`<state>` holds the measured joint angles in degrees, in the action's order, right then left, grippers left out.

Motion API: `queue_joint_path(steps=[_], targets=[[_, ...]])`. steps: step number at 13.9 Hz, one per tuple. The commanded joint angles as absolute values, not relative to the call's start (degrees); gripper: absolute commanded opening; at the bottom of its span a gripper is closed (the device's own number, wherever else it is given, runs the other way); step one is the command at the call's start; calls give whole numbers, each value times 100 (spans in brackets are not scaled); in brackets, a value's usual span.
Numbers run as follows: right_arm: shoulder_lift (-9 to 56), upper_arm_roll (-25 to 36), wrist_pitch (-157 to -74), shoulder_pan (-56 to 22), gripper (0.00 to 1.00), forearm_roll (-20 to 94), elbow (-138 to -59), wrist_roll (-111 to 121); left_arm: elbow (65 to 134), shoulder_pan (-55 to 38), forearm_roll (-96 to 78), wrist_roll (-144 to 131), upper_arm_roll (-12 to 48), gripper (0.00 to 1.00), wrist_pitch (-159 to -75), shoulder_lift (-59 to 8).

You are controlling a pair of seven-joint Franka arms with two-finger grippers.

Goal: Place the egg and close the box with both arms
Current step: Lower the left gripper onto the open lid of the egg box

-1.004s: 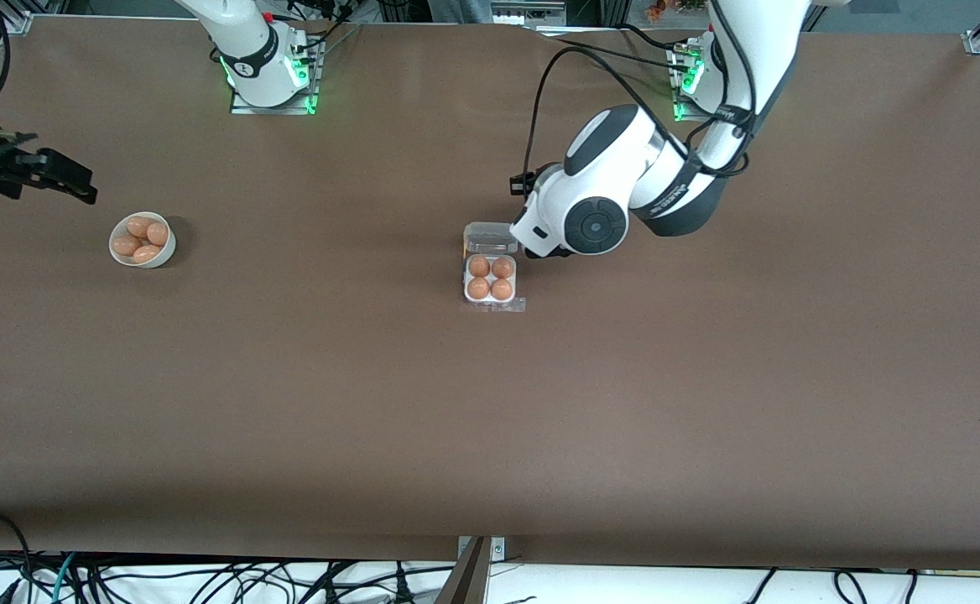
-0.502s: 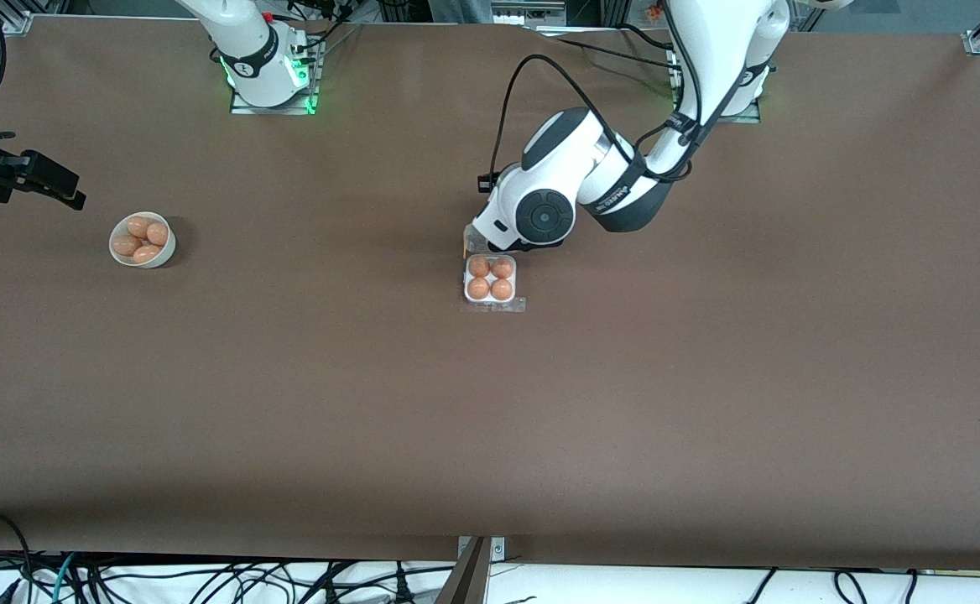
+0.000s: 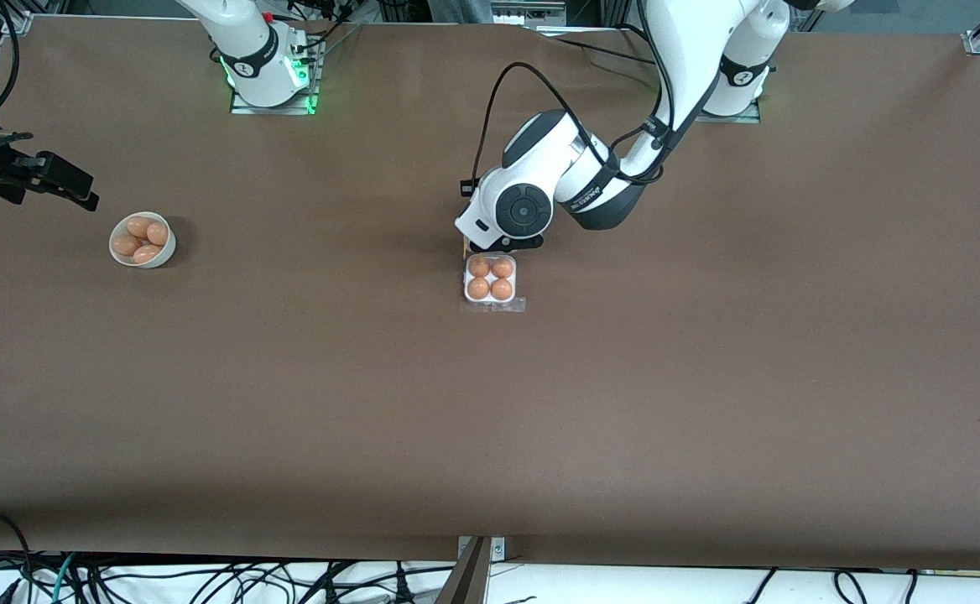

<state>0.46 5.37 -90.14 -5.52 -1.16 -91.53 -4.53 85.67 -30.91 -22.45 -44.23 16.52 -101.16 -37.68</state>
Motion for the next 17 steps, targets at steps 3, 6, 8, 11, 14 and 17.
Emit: queue_joint_path(steps=[3, 6, 8, 11, 14, 17], targets=[[35, 501, -9088, -571, 100, -9, -9193, -519, 8394, -3182, -2005, -4535, 1521, 0, -10151, -3911], [35, 492, -9079, -580, 100, -9, -9193, -519, 8394, -3182, -1828, -4649, 1512, 0, -10230, -3911], [35, 501, -9088, -580, 100, -9, -9193, -519, 8394, -3190, -1785, -4658, 1503, 0, -10300, -3955], [35, 501, -9088, -580, 100, -9, -9193, -519, 8394, -3190, -1671, -4798, 1503, 0, -10520, -3973], [53, 501, -9088, -580, 100, 0, -9185, -519, 8394, -3182, -1460, -4851, 1503, 0, -10669, -3990], [62, 501, -9088, -580, 100, 0, -9167, -527, 8385, -3182, -1354, -5018, 1494, 0, -10810, -4008]])
